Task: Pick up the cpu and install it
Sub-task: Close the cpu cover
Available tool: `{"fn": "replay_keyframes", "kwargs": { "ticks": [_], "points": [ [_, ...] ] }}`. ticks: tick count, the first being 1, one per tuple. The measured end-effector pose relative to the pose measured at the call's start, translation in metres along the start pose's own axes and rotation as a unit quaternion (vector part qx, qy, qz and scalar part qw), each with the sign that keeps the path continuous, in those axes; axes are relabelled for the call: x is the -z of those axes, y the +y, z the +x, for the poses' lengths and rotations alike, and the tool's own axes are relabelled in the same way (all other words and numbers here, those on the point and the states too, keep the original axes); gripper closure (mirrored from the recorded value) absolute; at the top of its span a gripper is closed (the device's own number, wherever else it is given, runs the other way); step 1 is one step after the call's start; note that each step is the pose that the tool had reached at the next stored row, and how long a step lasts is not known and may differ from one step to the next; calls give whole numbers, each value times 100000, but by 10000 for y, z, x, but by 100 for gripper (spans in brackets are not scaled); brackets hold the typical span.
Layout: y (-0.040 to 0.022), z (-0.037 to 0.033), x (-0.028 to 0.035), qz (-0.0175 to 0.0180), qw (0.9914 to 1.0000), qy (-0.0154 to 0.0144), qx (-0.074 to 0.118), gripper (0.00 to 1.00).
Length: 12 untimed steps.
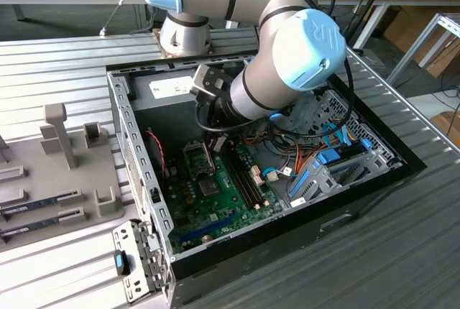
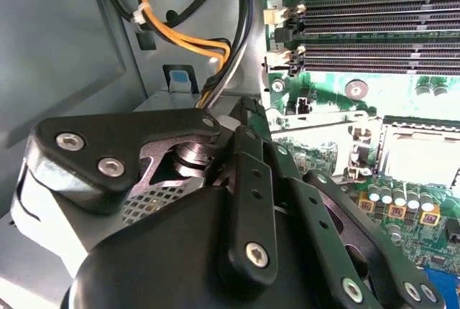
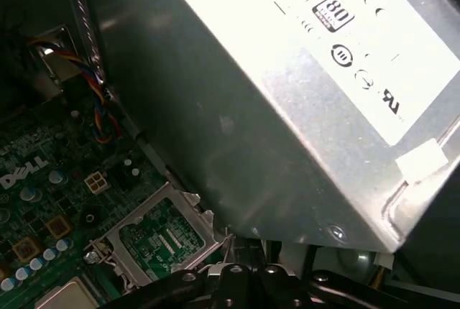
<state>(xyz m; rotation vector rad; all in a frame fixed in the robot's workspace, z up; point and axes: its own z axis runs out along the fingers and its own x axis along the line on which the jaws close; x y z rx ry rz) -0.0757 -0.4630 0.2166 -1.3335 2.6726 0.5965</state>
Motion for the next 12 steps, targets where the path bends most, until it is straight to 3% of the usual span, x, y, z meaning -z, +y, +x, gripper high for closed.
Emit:
{"fn": "replay_keyframes", "kwargs": {
  "ticks": [5,8,12],
  "points": [
    [-10,-5,-3,-148,100000,-27,-30,89],
    [-60,-32,-6,-464,99999,205,-180,89],
    [-83,-44,-14,-1217,99962,1074,2235,89]
  ]
}}
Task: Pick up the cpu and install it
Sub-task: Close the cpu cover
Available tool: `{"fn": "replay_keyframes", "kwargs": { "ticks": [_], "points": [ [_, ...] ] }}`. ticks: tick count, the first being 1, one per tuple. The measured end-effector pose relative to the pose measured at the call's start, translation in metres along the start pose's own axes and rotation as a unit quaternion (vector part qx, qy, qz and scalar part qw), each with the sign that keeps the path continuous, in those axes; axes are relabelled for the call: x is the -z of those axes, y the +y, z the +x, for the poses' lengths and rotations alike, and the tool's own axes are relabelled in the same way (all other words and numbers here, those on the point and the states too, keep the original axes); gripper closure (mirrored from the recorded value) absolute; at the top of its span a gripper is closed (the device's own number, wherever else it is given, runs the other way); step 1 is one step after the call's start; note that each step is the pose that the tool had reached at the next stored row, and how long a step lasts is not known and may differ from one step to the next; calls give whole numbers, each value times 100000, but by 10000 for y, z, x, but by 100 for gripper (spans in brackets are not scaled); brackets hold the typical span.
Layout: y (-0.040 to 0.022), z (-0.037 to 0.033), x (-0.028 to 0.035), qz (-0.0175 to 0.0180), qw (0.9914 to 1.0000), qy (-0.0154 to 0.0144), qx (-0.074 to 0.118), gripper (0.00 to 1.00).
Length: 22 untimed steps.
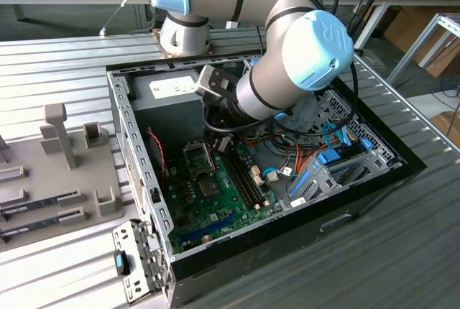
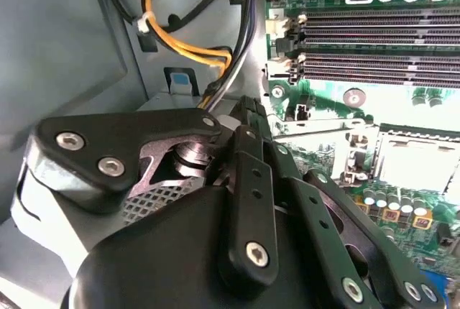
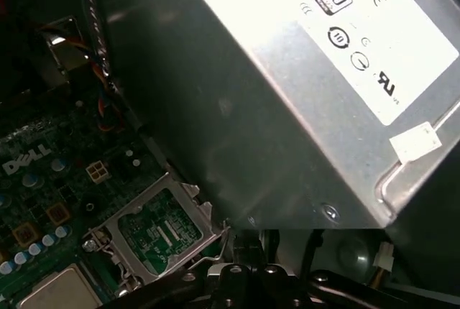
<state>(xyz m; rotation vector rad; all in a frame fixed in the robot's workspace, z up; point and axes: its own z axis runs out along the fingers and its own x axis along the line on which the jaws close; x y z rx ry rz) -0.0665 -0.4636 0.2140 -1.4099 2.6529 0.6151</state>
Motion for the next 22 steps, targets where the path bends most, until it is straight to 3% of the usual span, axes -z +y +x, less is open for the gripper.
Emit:
{"fn": "replay_keyframes", "kwargs": {
  "ticks": [2,5,14,22],
  "points": [
    [-20,-11,-4,-376,99990,463,1317,89],
    [-69,-40,-9,-666,99977,750,1872,89],
    [-102,-25,-82,-826,99964,932,2356,89],
    [-155,-41,-118,-957,99964,753,2374,89]
  ]
}}
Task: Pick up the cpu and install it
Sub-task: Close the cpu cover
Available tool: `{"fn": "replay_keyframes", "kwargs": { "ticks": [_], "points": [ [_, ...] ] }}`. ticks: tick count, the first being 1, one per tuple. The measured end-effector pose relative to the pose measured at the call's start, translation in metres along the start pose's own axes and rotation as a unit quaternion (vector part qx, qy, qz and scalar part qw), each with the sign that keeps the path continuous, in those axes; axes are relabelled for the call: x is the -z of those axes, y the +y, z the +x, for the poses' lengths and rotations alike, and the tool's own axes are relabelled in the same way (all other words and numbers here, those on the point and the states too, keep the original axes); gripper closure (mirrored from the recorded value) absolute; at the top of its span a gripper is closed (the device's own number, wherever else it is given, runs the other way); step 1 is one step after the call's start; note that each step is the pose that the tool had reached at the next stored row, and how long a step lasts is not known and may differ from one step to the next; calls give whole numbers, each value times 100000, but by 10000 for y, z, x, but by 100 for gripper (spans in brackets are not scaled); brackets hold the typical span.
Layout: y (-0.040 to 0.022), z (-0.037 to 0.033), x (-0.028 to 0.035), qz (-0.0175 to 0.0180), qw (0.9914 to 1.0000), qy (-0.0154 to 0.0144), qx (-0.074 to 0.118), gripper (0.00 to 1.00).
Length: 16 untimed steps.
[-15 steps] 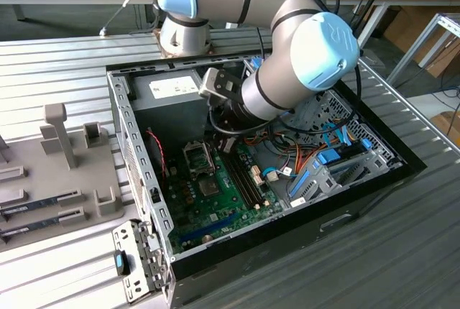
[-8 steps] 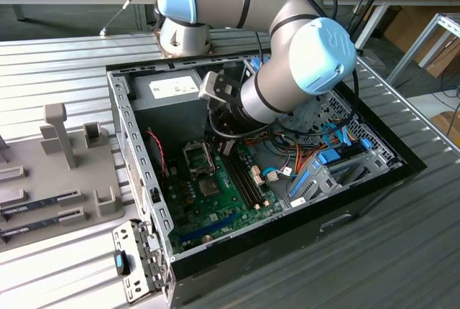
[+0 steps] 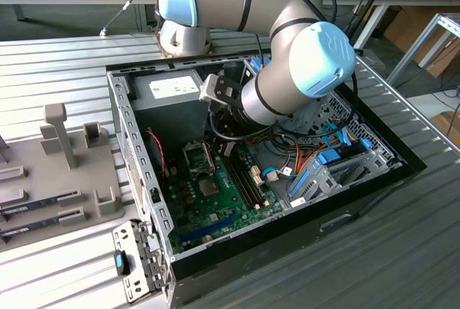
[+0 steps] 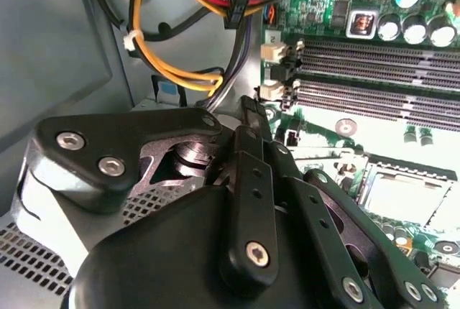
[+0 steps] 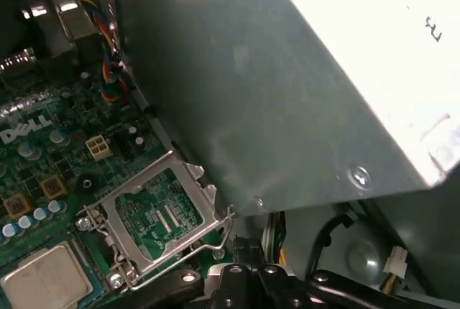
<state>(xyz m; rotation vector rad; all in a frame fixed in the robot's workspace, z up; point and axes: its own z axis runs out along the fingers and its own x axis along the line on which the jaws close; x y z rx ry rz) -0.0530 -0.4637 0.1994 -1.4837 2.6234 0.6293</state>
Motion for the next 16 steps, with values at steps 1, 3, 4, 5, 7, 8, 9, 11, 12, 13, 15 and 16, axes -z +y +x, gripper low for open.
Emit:
{"fn": "replay_keyframes", "kwargs": {
  "ticks": [1,3,4,5,7,8,9,11,12,13,15,16],
  "points": [
    [-5,1,-10,-97,100000,-167,27,89],
    [-7,1,-24,-156,100000,-236,43,89],
    [-6,0,-29,-191,99999,-286,57,89],
    [-4,-4,-38,-234,99999,-378,69,89],
    [9,-5,-49,-304,99998,-484,83,89],
    [16,-4,-53,-330,99998,-522,91,89],
    [19,-3,-58,-352,99998,-544,102,89],
    [27,5,-68,-376,99998,-588,104,89],
    [36,12,-71,-373,99998,-588,106,89],
    [45,18,-73,-372,99998,-583,102,89],
    [62,29,-77,-372,99997,-592,105,89],
    [68,33,-78,-373,99997,-597,111,89]
  ]
}}
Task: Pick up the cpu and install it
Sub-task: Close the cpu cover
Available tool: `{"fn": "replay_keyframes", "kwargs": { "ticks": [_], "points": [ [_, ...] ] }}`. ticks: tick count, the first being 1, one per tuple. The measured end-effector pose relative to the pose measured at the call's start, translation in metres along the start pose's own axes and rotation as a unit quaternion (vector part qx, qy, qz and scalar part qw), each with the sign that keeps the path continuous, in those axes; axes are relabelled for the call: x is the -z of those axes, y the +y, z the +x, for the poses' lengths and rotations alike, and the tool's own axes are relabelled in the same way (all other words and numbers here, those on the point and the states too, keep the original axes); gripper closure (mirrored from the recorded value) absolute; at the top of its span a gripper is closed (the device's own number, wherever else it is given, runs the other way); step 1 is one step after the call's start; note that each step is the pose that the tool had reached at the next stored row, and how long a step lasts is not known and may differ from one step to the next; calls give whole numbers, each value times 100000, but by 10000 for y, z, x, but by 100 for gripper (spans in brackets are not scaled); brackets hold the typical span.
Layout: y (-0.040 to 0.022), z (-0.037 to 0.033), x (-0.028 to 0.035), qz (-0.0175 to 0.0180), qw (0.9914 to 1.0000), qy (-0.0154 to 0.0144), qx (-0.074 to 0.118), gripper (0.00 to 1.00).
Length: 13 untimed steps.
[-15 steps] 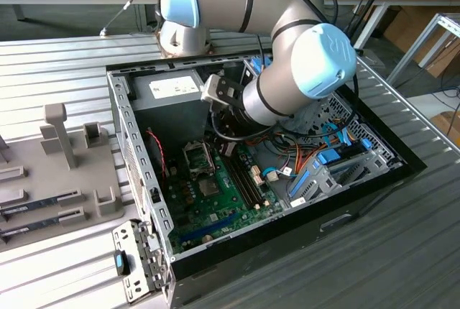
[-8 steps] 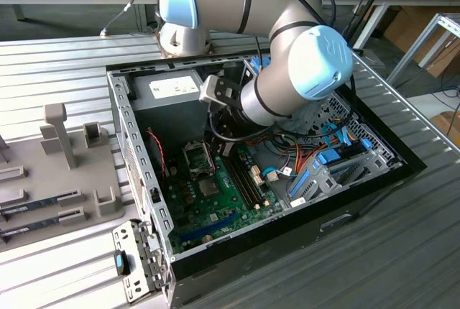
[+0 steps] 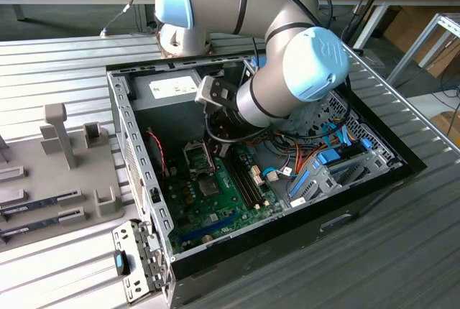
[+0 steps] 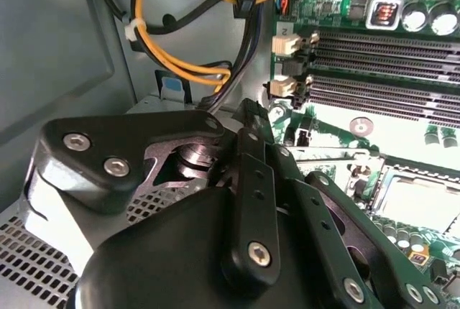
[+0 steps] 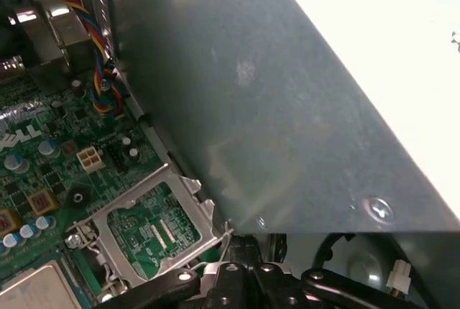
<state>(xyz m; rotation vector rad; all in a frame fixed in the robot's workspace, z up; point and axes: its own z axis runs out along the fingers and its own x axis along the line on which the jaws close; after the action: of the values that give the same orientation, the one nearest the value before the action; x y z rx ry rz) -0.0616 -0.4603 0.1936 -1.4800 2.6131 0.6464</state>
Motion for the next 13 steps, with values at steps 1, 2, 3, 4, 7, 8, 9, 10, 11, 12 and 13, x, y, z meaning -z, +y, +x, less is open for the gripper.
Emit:
{"fn": "replay_keyframes", "kwargs": {
  "ticks": [1,2,3,4,7,8,9,10,11,12,13],
  "points": [
    [4,3,0,6,100000,5,-3,89],
    [6,4,0,7,100000,4,3,89],
    [7,5,0,16,100000,4,8,89],
    [9,6,0,25,100000,-7,12,89],
    [22,2,23,99,100000,-37,41,89],
    [24,0,29,106,100000,-46,45,89],
    [27,-1,36,112,100000,-52,49,89],
    [30,-3,43,120,100000,-57,53,89],
    [32,-6,50,126,100000,-65,58,89],
    [35,-7,56,135,100000,-68,61,89],
    [37,-8,60,141,100000,-70,63,89]
  ]
}}
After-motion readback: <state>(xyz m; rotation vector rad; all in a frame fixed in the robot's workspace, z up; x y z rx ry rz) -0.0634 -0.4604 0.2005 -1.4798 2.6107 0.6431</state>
